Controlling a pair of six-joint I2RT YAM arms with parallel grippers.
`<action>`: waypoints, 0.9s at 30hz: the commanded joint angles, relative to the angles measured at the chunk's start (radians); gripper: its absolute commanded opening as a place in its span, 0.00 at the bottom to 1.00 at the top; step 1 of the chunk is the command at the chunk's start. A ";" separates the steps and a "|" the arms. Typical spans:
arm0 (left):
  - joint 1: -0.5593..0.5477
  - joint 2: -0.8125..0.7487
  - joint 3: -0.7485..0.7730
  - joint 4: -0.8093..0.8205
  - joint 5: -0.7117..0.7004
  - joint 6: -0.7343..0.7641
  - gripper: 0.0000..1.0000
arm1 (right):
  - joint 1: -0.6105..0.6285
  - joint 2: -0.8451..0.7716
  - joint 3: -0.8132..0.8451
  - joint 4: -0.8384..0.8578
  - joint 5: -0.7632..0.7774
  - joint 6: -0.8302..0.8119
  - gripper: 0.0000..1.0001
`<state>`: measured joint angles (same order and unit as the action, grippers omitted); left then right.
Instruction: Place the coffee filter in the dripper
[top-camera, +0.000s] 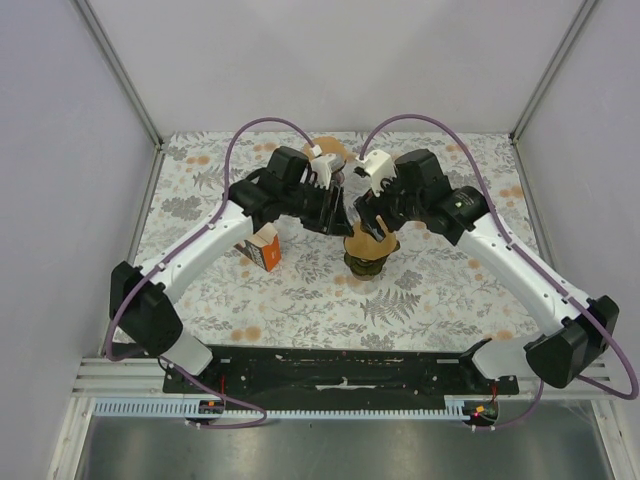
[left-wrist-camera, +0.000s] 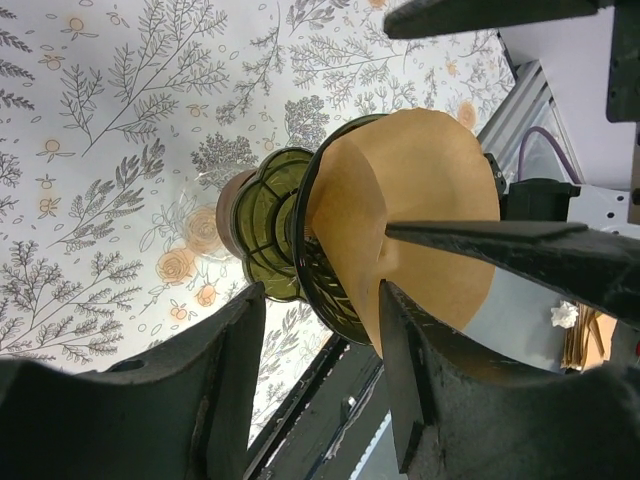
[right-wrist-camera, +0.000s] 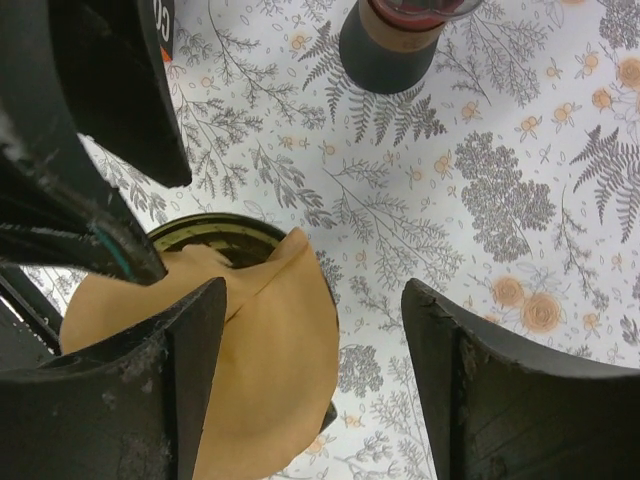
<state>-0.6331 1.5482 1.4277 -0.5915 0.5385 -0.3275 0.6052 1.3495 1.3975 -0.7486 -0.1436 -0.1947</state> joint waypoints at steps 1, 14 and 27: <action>-0.017 0.019 0.036 0.027 -0.012 0.036 0.56 | -0.025 0.019 -0.025 0.120 -0.111 -0.071 0.76; -0.028 0.035 0.027 0.032 -0.035 0.044 0.40 | -0.051 0.017 -0.135 0.210 -0.166 -0.092 0.36; -0.033 0.032 0.022 0.033 -0.040 0.048 0.36 | -0.064 -0.029 -0.196 0.262 -0.177 -0.117 0.37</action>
<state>-0.6540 1.5814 1.4277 -0.5880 0.4805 -0.3088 0.5495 1.3388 1.2156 -0.5385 -0.3275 -0.2932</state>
